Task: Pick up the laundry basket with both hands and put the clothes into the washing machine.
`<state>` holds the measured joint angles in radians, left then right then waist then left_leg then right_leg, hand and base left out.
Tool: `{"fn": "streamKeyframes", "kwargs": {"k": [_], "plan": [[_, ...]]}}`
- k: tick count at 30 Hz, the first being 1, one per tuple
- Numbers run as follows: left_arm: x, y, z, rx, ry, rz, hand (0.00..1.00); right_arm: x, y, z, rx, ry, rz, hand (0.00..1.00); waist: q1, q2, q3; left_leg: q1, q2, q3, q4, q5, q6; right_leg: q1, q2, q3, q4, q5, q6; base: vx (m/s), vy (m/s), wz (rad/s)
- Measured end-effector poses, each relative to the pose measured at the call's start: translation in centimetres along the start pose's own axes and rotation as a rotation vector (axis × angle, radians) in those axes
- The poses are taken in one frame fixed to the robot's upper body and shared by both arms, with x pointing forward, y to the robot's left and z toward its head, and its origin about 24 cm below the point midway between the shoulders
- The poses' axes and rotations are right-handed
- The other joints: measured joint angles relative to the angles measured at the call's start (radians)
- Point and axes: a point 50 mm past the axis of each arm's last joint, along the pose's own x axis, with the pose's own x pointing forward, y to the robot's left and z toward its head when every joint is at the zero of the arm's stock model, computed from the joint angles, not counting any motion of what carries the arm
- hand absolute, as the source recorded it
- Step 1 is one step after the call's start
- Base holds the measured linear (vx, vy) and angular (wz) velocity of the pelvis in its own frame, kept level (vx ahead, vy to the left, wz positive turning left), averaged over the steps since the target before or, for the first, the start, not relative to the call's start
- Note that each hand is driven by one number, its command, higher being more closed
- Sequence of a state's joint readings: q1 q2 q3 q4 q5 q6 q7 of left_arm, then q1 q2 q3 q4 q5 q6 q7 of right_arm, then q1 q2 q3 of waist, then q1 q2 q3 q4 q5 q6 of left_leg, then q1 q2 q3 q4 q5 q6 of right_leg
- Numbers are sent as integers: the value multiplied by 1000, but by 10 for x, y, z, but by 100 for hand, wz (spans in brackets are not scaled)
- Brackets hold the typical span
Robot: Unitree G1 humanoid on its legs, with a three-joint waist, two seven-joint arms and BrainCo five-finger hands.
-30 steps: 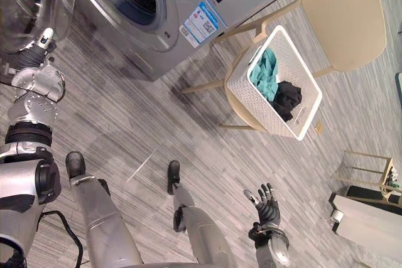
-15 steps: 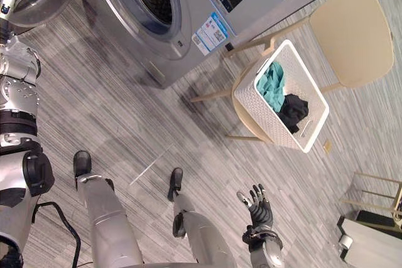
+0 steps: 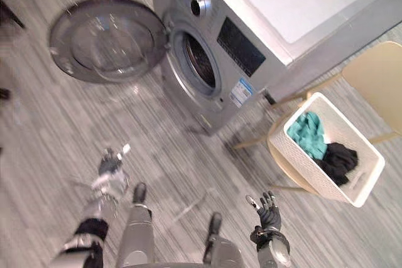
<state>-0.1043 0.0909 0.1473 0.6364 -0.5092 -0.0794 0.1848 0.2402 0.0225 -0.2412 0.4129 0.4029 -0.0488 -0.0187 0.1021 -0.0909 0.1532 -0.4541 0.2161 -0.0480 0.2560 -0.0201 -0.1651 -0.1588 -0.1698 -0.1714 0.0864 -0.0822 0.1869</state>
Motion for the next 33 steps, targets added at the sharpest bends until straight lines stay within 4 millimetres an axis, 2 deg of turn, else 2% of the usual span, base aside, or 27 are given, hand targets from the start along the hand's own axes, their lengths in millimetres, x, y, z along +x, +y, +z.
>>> {"fn": "streamKeyframes", "kwargs": {"k": [3, 5, 10, 14, 17, 19, 23, 24, 25, 26, 27, 28, 29, 30, 32, 33], "plan": [[-15, 14, -27, 35, 71, 13, 0, 4, -1, 4, -27, -4, -13, 0, 1, 35, -25, 94, -17, 8, -90, 45, -1, 55, -17, -18, 1, -9, 1, 10, -30, 17], [-23, 19, -40, 77, 108, 8, 0, 7, -4, 2, -35, 9, -34, 0, -3, 48, -53, 139, -23, 8, -150, 74, 0, 73, -22, -21, 1, -17, 1, -37, -37, 11], [-43, 13, -70, 132, 204, -79, 0, 8, -11, -9, -80, 69, -87, 0, -6, 70, -110, 235, -25, 20, -270, 129, 3, 103, -24, -19, 1, -19, 1, -60, -9, 1], [-49, 11, -79, 138, 240, -101, 0, 8, -9, -12, -75, 80, -99, 0, -8, 71, -141, 272, -25, 32, -332, 157, 9, 102, -26, -8, 0, -19, 2, -61, 12, -6], [-51, 15, -79, 143, 239, -96, 0, 9, -4, -15, -74, 90, -96, 0, -9, 65, -150, 290, -28, 55, -345, 161, 10, 98, -30, 16, 0, -16, 1, -23, 16, -17], [-49, 11, -74, 157, 226, -121, 0, 13, 1, -10, -73, 73, -95, 0, -16, 63, -152, 288, -44, 56, -328, 158, 14, 95, -46, 23, 14, -17, 8, 0, 34, -4], [-50, -6, -69, 181, 196, -200, 0, 16, 13, 10, -52, -16, -75, 0, -34, 59, -150, 238, -75, 50, -235, 106, 25, 83, -81, 19, 58, -18, 10, 8, 55, 8], [-51, -10, -71, 182, 207, -222, 0, 15, 16, 19, -47, -56, -64, 0, -42, 65, -147, 241, -74, 48, -210, 83, 31, 66, -85, 17, 123, -14, 2, -19, 45, -1], [-54, -17, -74, 211, 210, -256, 0, 14, 20, 30, -45, -106, -48, 0, -44, 82, -139, 253, -58, 50, -193, 70, 34, 20, -79, 19, 245, 0, -51, -30, 40, -8], [-55, -20, -75, 241, 206, -281, 0, 14, 24, 37, -42, -136, -34, 0, -47, 91, -130, 263, -51, 52, -187, 63, 34, -7, -75, 23, 308, 16, -85, -69, 53, -24], [-56, -25, -74, 282, 194, -320, 0, 13, 34, 51, -35, -197, 1, 0, -53, 95, -112, 289, -42, 68, -192, 51, 35, -50, -76, 29, 399, 51, -134, -73, 59, -29], [-57, -25, -74, 295, 191, -328, 0, 12, 41, 56, -32, -220, 23, 0, -57, 88, -109, 306, -43, 83, -206, 47, 34, -64, -81, 34, 425, 64, -154, -56, 90, -48], [-54, -28, -70, 303, 173, -338, 0, 9, 53, 64, -18, -265, 58, 0, -66, 52, -85, 292, -61, 121, -77, 6, 63, -79, -122, 36, 447, 68, -155, 7, 88, -85], [-55, -35, -70, 298, 170, -352, 0, 9, 65, 79, -29, -329, 100, 0, -59, 74, -63, 268, -29, 156, 44, -104, 64, -83, -114, 27, 465, 52, -120, -8, 73, -102], [-52, -32, -66, 317, 158, -346, 0, 7, 76, 84, -24, -350, 131, 0, -63, 55, -70, 265, -17, 205, 46, -123, 56, -77, -105, -3, 375, 27, -89, -111, 46, -100], [-48, -33, -59, 331, 134, -350, 0, 8, 76, 88, -31, -373, 125, 0, -68, 34, -73, 263, -25, 217, -5, -115, 35, -59, -79, -23, 287, -2, -85, -144, -4, -60]]}}
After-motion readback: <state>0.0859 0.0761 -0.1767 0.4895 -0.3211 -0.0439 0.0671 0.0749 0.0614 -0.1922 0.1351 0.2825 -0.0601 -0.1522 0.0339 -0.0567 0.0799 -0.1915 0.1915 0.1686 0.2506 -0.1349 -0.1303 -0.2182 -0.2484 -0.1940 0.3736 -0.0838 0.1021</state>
